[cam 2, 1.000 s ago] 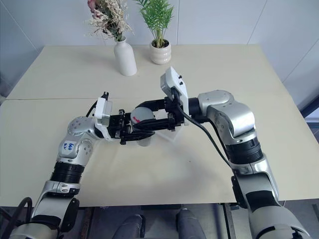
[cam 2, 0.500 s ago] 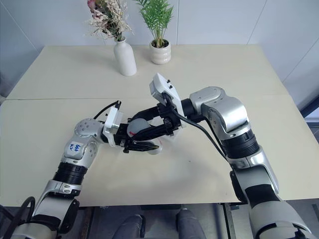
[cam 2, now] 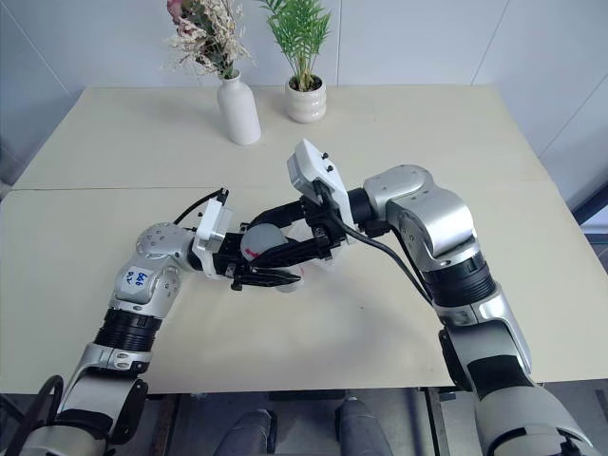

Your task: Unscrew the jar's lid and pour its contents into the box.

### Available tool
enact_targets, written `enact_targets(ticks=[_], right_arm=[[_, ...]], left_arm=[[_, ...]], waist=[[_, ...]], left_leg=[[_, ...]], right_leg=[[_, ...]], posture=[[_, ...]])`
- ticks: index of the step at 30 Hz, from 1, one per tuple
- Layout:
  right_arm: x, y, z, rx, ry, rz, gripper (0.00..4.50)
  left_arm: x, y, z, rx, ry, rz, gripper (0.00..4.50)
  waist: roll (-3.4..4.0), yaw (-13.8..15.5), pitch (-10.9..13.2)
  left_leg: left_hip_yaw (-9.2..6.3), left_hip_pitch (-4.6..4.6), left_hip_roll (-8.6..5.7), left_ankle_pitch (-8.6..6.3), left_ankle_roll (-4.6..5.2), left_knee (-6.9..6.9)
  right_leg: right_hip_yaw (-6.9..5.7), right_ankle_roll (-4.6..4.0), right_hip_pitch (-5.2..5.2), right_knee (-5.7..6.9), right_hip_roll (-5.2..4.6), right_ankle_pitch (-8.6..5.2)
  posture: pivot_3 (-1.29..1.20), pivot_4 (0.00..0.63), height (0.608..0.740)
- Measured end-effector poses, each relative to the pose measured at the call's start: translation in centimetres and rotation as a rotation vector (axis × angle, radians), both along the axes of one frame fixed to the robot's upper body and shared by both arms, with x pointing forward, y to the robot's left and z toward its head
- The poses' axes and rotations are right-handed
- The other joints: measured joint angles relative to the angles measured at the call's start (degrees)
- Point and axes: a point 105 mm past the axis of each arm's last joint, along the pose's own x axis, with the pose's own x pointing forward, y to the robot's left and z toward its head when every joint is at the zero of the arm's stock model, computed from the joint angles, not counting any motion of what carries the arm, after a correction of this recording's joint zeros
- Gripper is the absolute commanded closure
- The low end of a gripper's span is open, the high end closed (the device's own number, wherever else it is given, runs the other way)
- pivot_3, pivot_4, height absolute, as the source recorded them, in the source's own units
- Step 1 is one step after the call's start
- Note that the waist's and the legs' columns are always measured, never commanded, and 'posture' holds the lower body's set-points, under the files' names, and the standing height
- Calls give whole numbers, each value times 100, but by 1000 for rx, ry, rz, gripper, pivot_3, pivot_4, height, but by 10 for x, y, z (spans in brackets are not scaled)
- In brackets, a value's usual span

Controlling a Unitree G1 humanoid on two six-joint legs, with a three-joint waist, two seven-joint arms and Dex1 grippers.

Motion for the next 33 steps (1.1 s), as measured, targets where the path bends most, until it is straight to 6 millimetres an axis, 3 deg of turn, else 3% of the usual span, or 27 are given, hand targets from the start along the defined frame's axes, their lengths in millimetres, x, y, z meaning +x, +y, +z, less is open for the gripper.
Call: enact_targets(ticks=[10, 16, 27, 33], right_arm=[[1, -2, -1, 31, -4, -19, 1893], [1, 0, -1, 44, 1, -50, 44], [4, 2, 2, 125, -52, -142, 44], [3, -2, 19, 199, -122, -194, 44]], left_arm=[[0, 0, 2, 14, 13, 11, 2154], [5, 2, 3, -6, 41, 68, 2154], [9, 18, 8, -19, 34, 164, 2154], [13, 34, 1, 5, 79, 250, 2154]], waist=[[0, 1, 0], [0, 0, 0], [0, -1, 0], [0, 1, 0]], left_leg=[[-1, 0, 0, 0, 0, 0], [-1, 0, 0, 0, 0, 0], [-2, 0, 0, 0, 0, 0], [-4, 0, 1, 0, 0, -6]], right_leg=[[-1, 0, 0, 1, 0, 0], [-1, 0, 0, 1, 1, 0], [-2, 0, 0, 2, -1, 0], [-3, 0, 0, -1, 0, 0]], posture=[[0, 150, 740], [0, 150, 740], [0, 150, 740], [0, 150, 740]])
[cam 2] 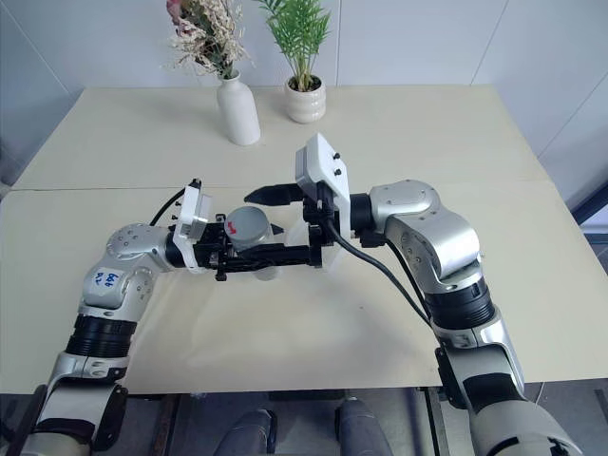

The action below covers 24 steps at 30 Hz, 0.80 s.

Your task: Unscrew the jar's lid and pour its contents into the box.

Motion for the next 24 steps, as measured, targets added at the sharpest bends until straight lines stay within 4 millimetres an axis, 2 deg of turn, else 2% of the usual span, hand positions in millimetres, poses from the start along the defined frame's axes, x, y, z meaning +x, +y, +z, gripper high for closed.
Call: enact_targets(ticks=[8, 13, 24], right_arm=[[4, 2, -8, 7, 28, -61, 44], [7, 18, -21, -25, 45, -99, 44], [21, 24, -27, -11, 74, -179, 44]], left_arm=[[1, 0, 0, -1, -1, 9, 2154], [1, -6, -2, -10, -1, -9, 2154], [1, -12, -2, -23, -3, -24, 2154]], waist=[[0, -9, 0], [0, -8, 0], [0, -15, 0]], left_leg=[[2, 0, 0, 0, 0, 0], [2, 0, -1, 0, -1, 2], [2, 0, -1, 1, -1, 2]], right_leg=[[0, 0, 0, 1, 0, 0], [0, 0, -1, 2, -1, 0], [0, 0, -1, 3, 0, 0]], posture=[[0, 150, 740], [0, 150, 740], [0, 150, 740]])
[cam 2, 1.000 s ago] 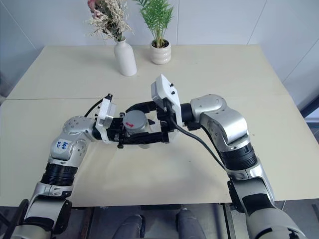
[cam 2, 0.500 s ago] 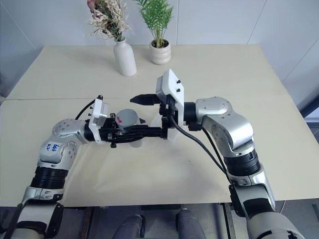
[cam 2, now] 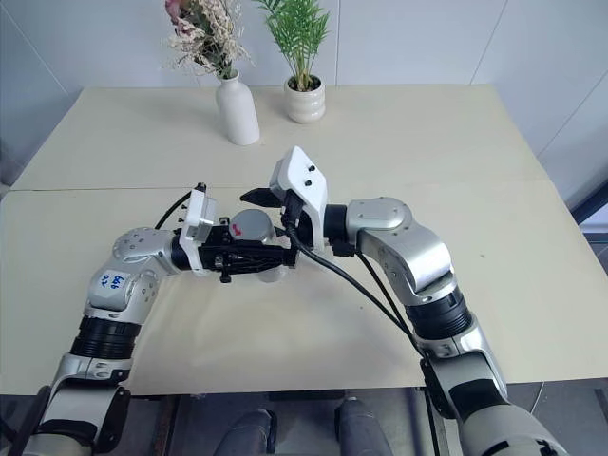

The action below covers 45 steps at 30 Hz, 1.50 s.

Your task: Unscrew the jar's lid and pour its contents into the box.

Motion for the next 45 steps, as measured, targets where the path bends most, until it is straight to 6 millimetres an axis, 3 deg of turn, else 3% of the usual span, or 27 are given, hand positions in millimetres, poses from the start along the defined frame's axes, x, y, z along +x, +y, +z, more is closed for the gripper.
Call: enact_targets(ticks=[13, 31, 34, 38, 45], right_arm=[[5, 0, -1, -2, 20, -4, 44], [9, -27, 7, -1, 28, 0, 44], [12, -36, 9, 14, 31, -12, 44], [36, -73, 10, 34, 51, -160, 44], [37, -83, 4, 24, 81, -156, 44]], left_arm=[[1, 2, -1, 3, 3, 10, 2154], [5, 8, 2, 4, -8, 53, 2154], [7, 11, 3, -3, -9, 72, 2154], [5, 12, 2, 0, -15, 59, 2154], [4, 11, 3, -6, -15, 57, 2154]], waist=[[0, -1, 0], [0, 7, 0], [0, 12, 0], [0, 27, 0], [0, -6, 0]], left_leg=[[0, 0, 0, 0, 0, -1], [1, 0, 0, 0, 0, -1], [1, 0, 0, 0, 0, -1], [3, 0, -2, 0, 2, -1], [10, 0, 1, 0, 2, -5]], right_leg=[[-1, 0, 0, -1, 0, 0], [-1, 0, 0, -2, -1, 0], [-1, 0, 1, -2, -1, 0], [-1, 0, 2, -3, -2, 0], [3, 0, -1, -3, 3, 0]], posture=[[0, 150, 740], [0, 150, 740], [0, 150, 740], [0, 150, 740], [0, 150, 740]])
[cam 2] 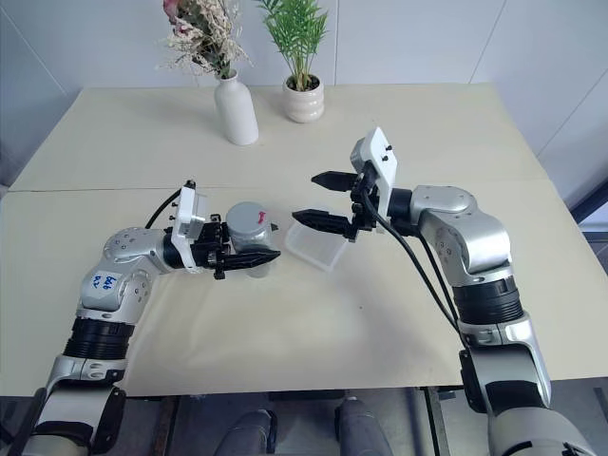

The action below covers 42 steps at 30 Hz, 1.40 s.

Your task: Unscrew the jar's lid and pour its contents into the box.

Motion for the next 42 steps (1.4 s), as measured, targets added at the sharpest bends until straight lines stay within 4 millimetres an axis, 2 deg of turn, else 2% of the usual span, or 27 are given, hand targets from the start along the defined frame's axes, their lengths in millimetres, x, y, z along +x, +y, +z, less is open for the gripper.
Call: enact_targets(ticks=[7, 13, 16, 21, 29, 37, 42], right_arm=[[-19, 10, 15, 57, 13, 108, 44], [-38, 34, 29, 102, -7, 208, 44], [-41, 48, 27, 97, 0, 232, 44], [-43, 62, 16, 45, 0, 243, 44], [-45, 75, 11, 27, -31, 263, 44], [-28, 79, 6, 10, -56, 202, 44], [-27, 82, 5, 11, -68, 203, 44]], left_arm=[[0, 0, 0, -1, -5, 1, 2154], [0, -4, 3, -29, -42, -6, 2154], [1, -4, 3, -41, -54, -3, 2154], [2, -8, 3, -67, -70, -9, 2154], [5, -9, 0, -83, -61, -2, 2154], [3, -11, 0, -85, -78, -23, 2154], [3, -12, -1, -81, -68, -24, 2154]], waist=[[0, 18, 0], [0, 20, 0], [0, 18, 0], [0, 24, 0], [0, 2, 0], [0, -2, 0], [0, -3, 0]], left_leg=[[-3, 0, 0, 0, 0, 3], [-4, 0, -1, 0, 0, 4], [-5, 0, -1, 0, 0, 6], [-6, 0, -3, 0, 0, 5], [-7, 0, 0, 1, -1, 7], [-7, 0, -1, 1, -1, 7], [-7, 0, -2, 1, -1, 7]], right_leg=[[-1, 0, 1, 1, -2, 0], [-2, 0, 1, 1, -3, 0], [-3, 0, 1, 3, -3, 0], [-3, 0, 1, 0, -6, 0], [-4, 0, -1, 6, -3, 0], [-5, 0, 0, 5, -4, 0], [-5, 0, -1, 4, -5, 0]], posture=[[0, 150, 740], [0, 150, 740], [0, 150, 740], [0, 150, 740], [0, 150, 740], [0, 150, 740], [0, 150, 740]])
